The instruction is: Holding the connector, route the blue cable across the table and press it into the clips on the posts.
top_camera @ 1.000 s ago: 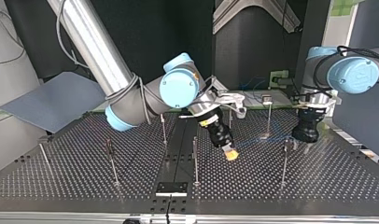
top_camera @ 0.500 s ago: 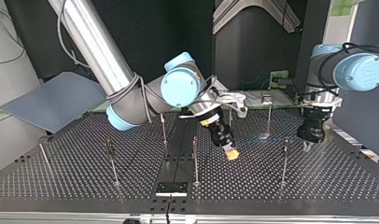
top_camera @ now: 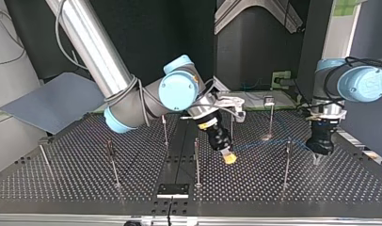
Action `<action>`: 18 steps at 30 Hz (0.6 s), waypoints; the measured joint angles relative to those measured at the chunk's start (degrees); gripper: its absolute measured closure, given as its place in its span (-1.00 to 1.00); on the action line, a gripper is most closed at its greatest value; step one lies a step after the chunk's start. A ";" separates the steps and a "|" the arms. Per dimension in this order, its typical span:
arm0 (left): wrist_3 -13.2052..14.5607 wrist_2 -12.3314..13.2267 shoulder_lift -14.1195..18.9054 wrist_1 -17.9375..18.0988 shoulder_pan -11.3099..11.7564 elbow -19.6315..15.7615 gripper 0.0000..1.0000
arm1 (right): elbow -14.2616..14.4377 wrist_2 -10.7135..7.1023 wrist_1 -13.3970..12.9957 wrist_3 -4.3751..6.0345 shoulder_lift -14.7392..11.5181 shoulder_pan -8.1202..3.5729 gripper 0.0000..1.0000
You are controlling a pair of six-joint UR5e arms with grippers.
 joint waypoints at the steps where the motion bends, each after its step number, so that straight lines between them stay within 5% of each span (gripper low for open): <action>1: 0.05 -0.08 -0.22 0.15 0.10 0.10 0.98 | -0.01 0.04 0.00 0.00 0.00 -0.04 1.00; 13: 0.83 -0.31 -0.70 -0.46 0.40 0.30 0.98 | -0.03 3.86 0.03 0.01 -0.04 -0.25 1.00; 18: 0.87 -0.53 -0.78 -0.77 0.52 0.31 0.98 | -0.25 4.15 0.04 -0.16 -0.03 -0.24 1.00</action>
